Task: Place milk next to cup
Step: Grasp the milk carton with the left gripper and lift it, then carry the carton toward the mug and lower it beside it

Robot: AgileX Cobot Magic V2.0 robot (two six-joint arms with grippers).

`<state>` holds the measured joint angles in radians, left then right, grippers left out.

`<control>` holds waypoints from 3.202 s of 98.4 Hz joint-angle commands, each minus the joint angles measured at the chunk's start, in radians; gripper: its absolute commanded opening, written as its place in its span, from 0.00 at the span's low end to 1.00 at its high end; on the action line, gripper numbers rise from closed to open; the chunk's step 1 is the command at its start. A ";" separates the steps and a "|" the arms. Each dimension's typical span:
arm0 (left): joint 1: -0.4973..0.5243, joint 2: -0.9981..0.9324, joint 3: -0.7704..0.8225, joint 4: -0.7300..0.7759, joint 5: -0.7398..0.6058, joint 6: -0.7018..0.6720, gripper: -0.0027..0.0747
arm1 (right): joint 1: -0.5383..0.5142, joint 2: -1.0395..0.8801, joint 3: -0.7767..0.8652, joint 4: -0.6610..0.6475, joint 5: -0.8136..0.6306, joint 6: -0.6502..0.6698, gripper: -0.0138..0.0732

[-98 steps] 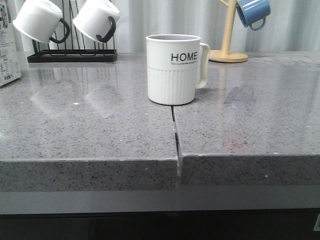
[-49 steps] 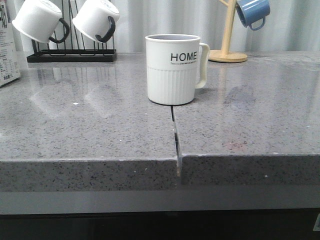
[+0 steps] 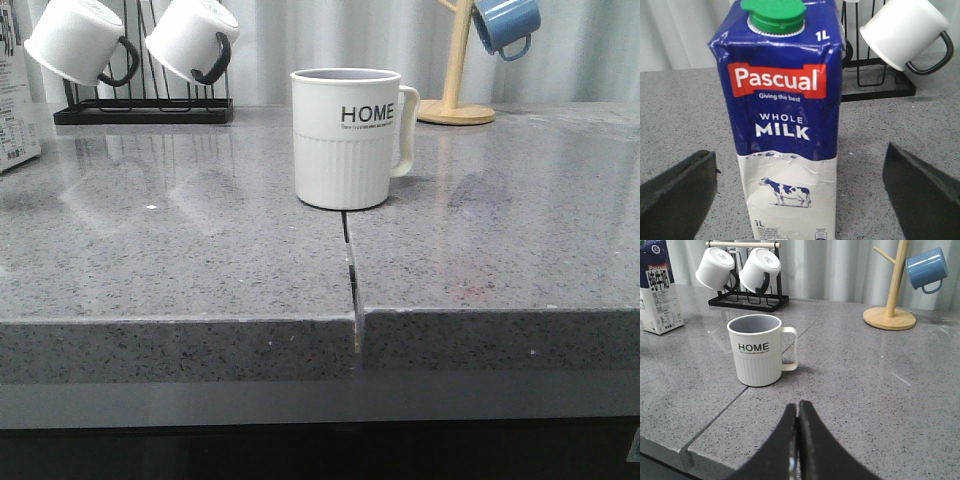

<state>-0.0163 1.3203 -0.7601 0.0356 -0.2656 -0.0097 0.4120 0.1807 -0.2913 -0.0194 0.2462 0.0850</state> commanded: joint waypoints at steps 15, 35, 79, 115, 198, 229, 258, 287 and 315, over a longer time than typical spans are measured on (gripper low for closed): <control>0.020 0.028 -0.078 0.003 -0.112 -0.004 0.84 | 0.002 0.007 -0.025 0.003 -0.077 -0.006 0.08; 0.020 0.069 -0.107 0.003 -0.129 -0.004 0.84 | 0.002 0.007 -0.025 0.003 -0.077 -0.006 0.08; 0.020 0.155 -0.164 0.008 -0.195 -0.006 0.84 | 0.002 0.007 -0.025 0.003 -0.077 -0.006 0.08; 0.020 0.238 -0.192 0.008 -0.298 -0.034 0.84 | 0.002 0.007 -0.025 0.003 -0.077 -0.006 0.08; -0.037 0.160 -0.192 0.008 -0.238 -0.034 0.10 | 0.002 0.007 -0.025 0.003 -0.077 -0.006 0.08; -0.182 0.091 -0.190 -0.004 -0.206 -0.034 0.10 | 0.002 0.007 -0.025 0.003 -0.077 -0.006 0.08; -0.350 0.105 -0.190 -0.024 -0.209 -0.034 0.10 | 0.002 0.007 -0.025 0.003 -0.077 -0.006 0.08; -0.471 0.154 -0.190 -0.046 -0.224 -0.032 0.10 | 0.002 0.007 -0.025 0.003 -0.077 -0.006 0.08; -0.537 0.207 -0.190 -0.068 -0.258 -0.029 0.10 | 0.002 0.007 -0.025 0.003 -0.077 -0.006 0.08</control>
<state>-0.5305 1.5457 -0.9151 -0.0129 -0.4221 -0.0360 0.4120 0.1807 -0.2913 -0.0194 0.2466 0.0850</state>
